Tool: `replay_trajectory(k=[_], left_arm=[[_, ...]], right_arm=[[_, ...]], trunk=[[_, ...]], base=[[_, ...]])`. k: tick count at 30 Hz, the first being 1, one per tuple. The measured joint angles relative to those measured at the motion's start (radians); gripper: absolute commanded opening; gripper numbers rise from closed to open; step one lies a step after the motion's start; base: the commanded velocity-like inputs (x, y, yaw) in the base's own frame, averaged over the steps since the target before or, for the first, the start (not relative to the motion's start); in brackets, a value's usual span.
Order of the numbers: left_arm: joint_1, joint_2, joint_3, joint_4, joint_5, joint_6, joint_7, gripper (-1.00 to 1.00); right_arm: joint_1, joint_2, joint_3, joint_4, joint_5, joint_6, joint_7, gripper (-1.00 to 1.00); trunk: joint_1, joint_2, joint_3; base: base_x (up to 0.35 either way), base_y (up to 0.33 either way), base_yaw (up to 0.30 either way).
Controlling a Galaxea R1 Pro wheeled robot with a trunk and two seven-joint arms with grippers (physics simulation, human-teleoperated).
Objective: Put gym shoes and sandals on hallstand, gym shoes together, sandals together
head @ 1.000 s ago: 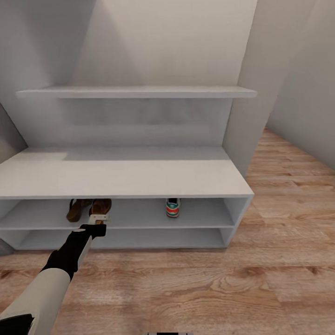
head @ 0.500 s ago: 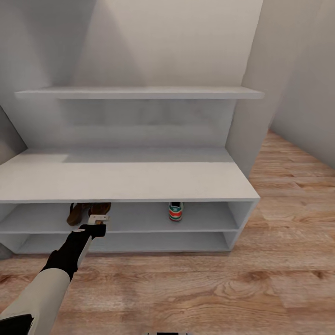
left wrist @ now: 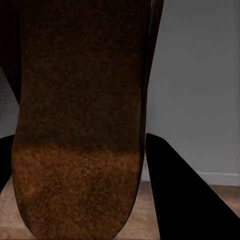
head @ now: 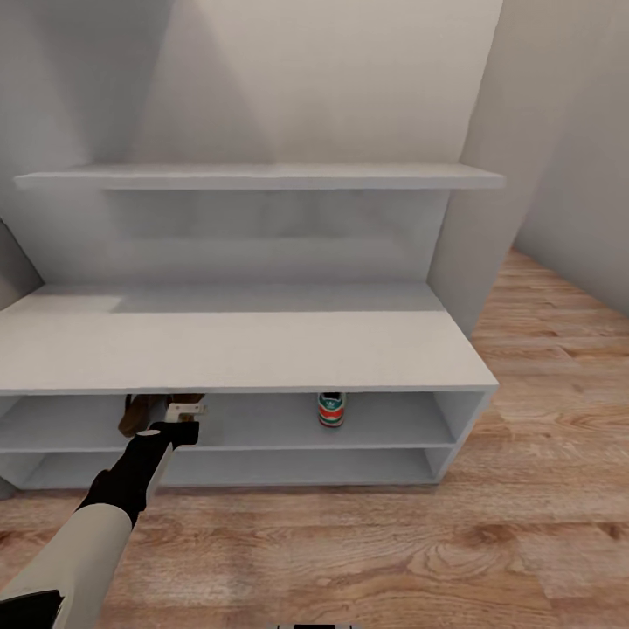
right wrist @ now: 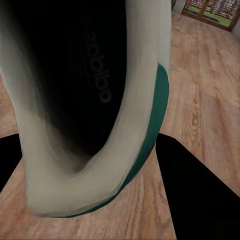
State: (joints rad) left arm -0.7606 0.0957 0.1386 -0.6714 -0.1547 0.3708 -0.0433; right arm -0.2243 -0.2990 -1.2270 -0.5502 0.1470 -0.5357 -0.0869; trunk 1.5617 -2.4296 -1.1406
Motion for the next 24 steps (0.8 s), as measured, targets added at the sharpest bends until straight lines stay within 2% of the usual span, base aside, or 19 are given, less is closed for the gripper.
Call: replay_trajectory(k=[5, 11, 19, 24], left_arm=[[0.000, 0.001, 0.000, 0.001, 0.000, -0.001, 0.001, -1.00], [0.000, 0.001, 0.001, 0.001, 0.000, 0.000, 0.001, -1.00], [0.000, 0.001, 0.000, 0.001, 0.000, -0.002, 0.001, -1.00], [0.000, 0.001, 0.001, 0.000, 0.000, -0.001, 0.001, -1.00]], right_arm=[[0.000, 0.000, 0.000, 0.001, 0.000, 0.000, 0.000, -1.00], [0.000, 0.001, 0.001, 0.003, 0.001, 0.000, 0.000, -1.00], [0.000, 0.002, 0.002, 0.003, 0.001, 0.000, 0.000, -1.00], [0.000, 0.001, 0.002, 0.003, 0.001, 0.000, 0.000, -1.00]], trunk=[[0.000, 0.000, 0.000], [0.000, 0.000, 0.000], [0.000, 0.000, 0.000], [0.000, 0.000, 0.000]], base=[[0.040, 0.010, 0.000], [0.175, 0.115, 0.000], [0.015, 0.012, 0.000], [0.000, 0.126, 0.000]])
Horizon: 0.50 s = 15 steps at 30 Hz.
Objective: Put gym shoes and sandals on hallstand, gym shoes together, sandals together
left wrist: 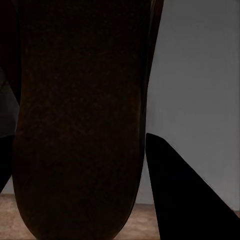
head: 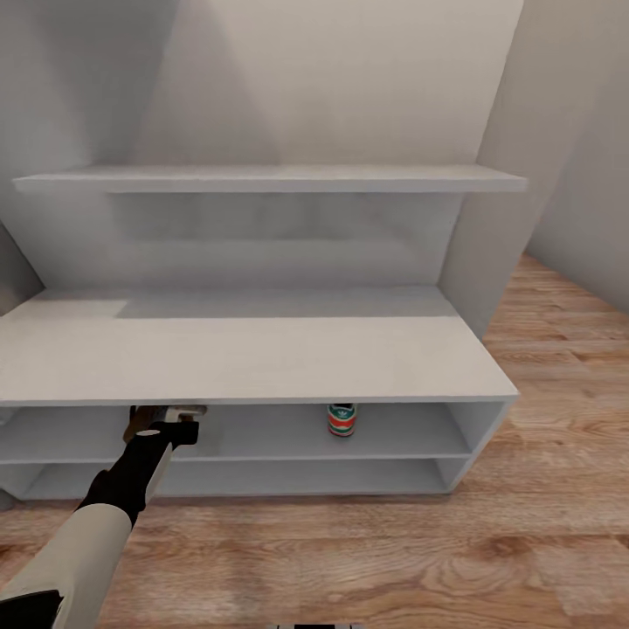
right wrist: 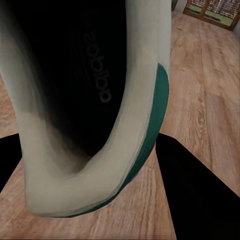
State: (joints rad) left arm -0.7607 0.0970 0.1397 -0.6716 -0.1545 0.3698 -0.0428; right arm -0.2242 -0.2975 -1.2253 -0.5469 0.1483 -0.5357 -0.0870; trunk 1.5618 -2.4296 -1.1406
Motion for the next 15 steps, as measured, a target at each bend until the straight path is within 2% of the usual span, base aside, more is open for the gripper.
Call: replay_trajectory(k=[15], left_arm=[[0.000, 0.000, -0.001, -0.003, 0.000, -0.001, 0.000, -1.00]], right_arm=[[0.000, 0.000, 0.000, 0.000, 0.000, 0.000, 0.000, -1.00]], trunk=[[0.000, 0.000, 0.000]], base=[[0.000, 0.029, 0.000]])
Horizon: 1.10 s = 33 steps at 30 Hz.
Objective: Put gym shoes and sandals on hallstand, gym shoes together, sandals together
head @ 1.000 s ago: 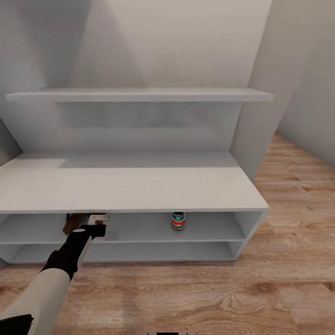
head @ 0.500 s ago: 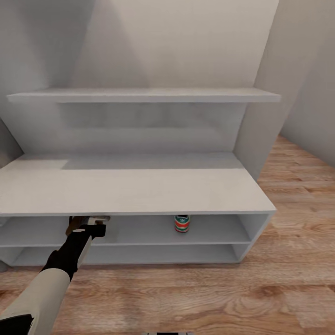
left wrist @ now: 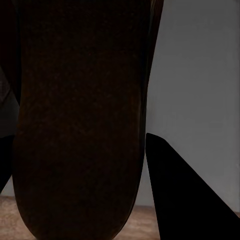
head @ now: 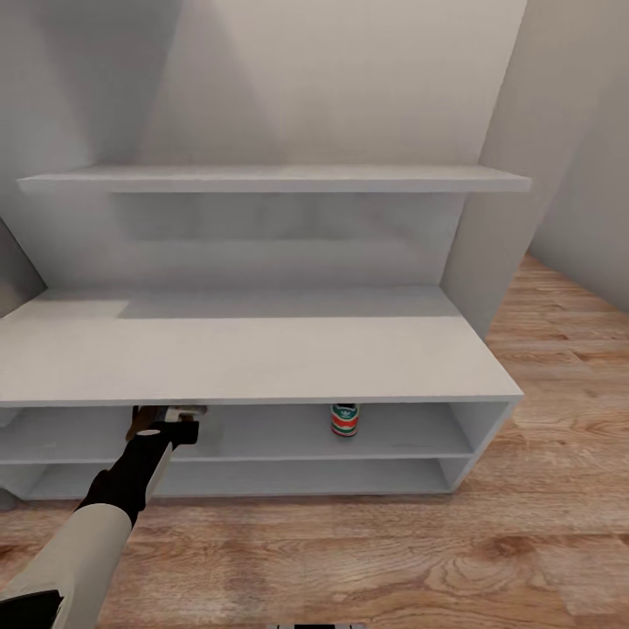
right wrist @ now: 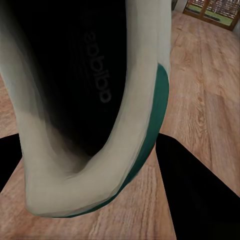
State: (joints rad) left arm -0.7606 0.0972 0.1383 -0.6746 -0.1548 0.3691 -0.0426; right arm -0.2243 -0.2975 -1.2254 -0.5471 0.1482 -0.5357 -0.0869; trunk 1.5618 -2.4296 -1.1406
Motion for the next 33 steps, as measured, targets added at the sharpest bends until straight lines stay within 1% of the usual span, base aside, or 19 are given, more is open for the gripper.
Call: replay_trajectory(k=[15, 16, 33], left_arm=[[0.000, 0.000, 0.000, -0.004, 0.000, -0.001, -0.001, -1.00], [0.000, 0.000, 0.001, -0.003, 0.000, 0.000, -0.001, 1.00], [0.000, 0.003, 0.001, -0.006, -0.003, 0.001, -0.003, 1.00]], right_arm=[[0.000, 0.000, 0.000, 0.001, 0.000, 0.000, 0.000, -1.00], [0.000, 0.000, 0.000, 0.002, 0.000, 0.000, 0.000, -1.00], [0.000, 0.000, 0.000, 0.002, 0.000, 0.000, 0.000, -1.00]], trunk=[[0.000, 0.000, 0.000], [0.000, 0.000, 0.000], [0.000, 0.000, 0.000]], base=[[0.038, 0.000, 0.000], [0.000, 0.000, 0.000], [0.000, 0.000, 0.000]])
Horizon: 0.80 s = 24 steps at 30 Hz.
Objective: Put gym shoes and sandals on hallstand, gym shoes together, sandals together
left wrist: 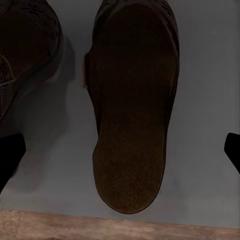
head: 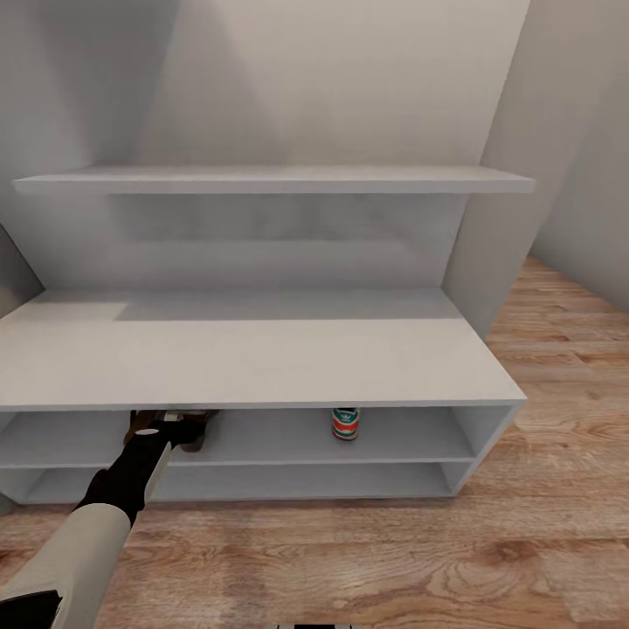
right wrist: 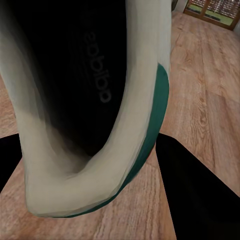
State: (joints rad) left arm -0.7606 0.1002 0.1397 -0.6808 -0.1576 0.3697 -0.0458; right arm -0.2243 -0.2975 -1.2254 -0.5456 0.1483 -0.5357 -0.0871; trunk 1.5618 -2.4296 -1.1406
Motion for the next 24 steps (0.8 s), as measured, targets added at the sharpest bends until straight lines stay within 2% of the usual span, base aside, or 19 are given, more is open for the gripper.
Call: replay_trajectory(k=[7, 16, 24], left_arm=[[0.000, -0.001, 0.000, -0.003, 0.000, -0.001, 0.001, 1.00], [0.001, -0.001, -0.001, -0.003, 0.000, -0.004, 0.000, 1.00], [0.001, -0.001, -0.002, -0.003, 0.000, -0.010, 0.000, 1.00]], right_arm=[[0.000, 0.000, 0.000, 0.000, 0.000, 0.000, 0.000, -1.00], [0.000, 0.000, 0.000, 0.000, 0.000, 0.000, 0.000, -1.00], [0.000, 0.002, 0.000, -0.001, 0.000, 0.000, 0.000, -1.00]], trunk=[[0.000, 0.000, 0.000], [0.001, 0.000, 0.000], [0.001, 0.000, 0.000]], base=[[-0.061, 0.000, 0.000], [-0.307, -0.012, 0.000], [-0.288, -0.146, 0.000]])
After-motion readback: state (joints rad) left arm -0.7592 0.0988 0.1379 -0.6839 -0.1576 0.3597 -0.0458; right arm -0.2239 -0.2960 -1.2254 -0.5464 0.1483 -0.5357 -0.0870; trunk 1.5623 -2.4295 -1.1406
